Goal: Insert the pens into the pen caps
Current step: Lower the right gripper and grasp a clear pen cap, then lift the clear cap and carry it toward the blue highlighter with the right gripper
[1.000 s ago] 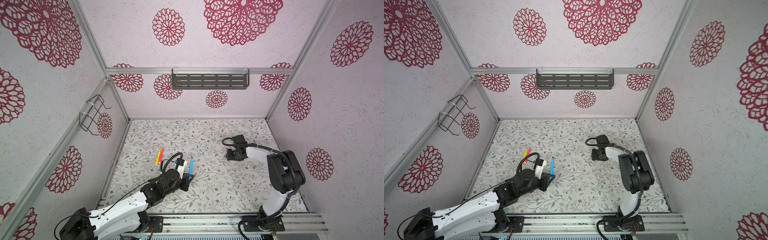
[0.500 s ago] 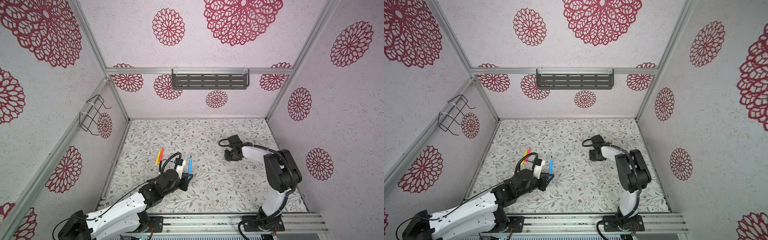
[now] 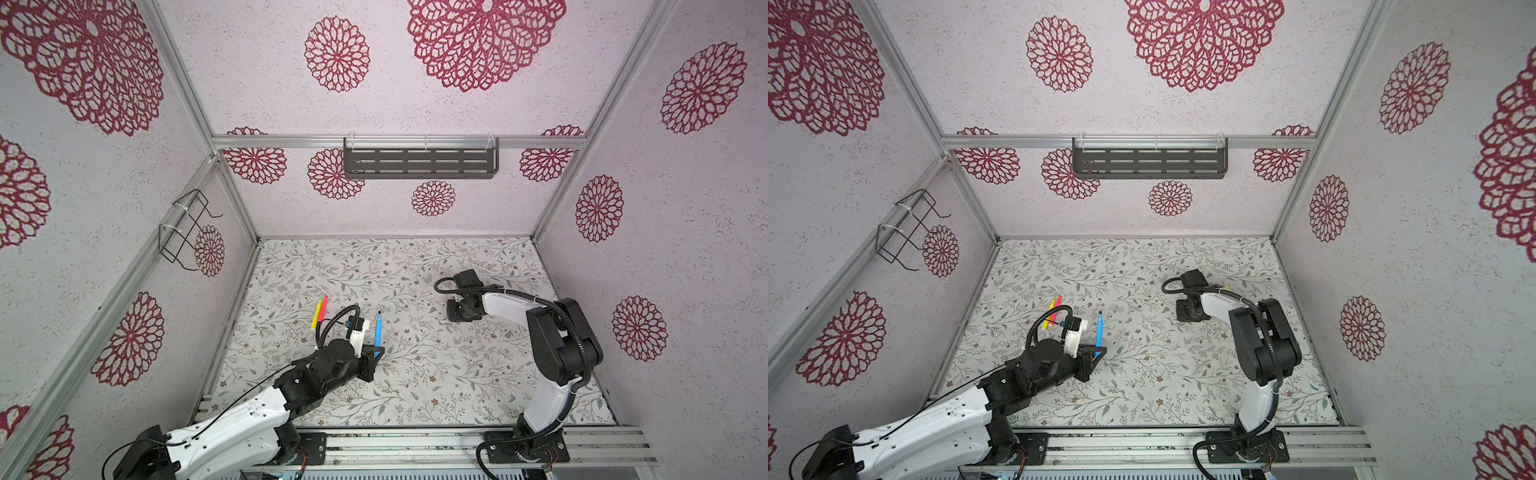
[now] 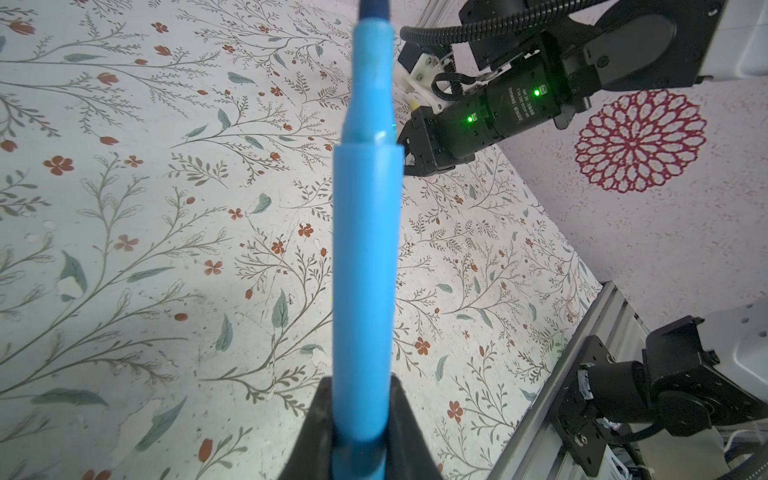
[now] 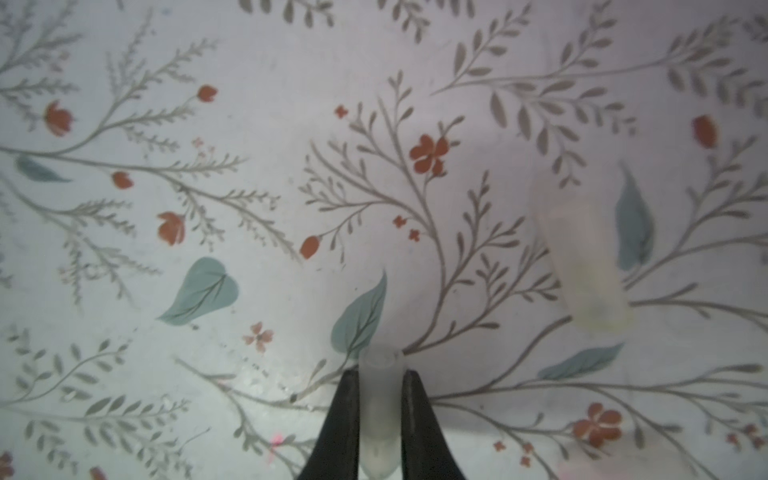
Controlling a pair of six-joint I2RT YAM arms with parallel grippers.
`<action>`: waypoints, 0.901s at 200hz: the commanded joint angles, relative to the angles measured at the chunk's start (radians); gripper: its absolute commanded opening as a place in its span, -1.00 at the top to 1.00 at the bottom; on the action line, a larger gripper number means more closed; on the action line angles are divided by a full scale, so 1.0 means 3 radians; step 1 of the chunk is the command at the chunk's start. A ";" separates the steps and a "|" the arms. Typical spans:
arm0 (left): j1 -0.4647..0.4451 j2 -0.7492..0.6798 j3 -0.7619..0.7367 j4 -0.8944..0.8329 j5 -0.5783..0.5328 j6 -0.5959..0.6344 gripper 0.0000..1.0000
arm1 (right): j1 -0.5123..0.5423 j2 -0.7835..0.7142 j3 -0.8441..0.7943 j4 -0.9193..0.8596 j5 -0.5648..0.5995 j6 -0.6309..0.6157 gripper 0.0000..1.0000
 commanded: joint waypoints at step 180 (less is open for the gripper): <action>-0.0386 0.0226 0.0109 0.0994 0.0002 0.0160 1.00 | 0.0381 -0.2534 -0.0903 0.2672 -0.2224 0.1361 0.94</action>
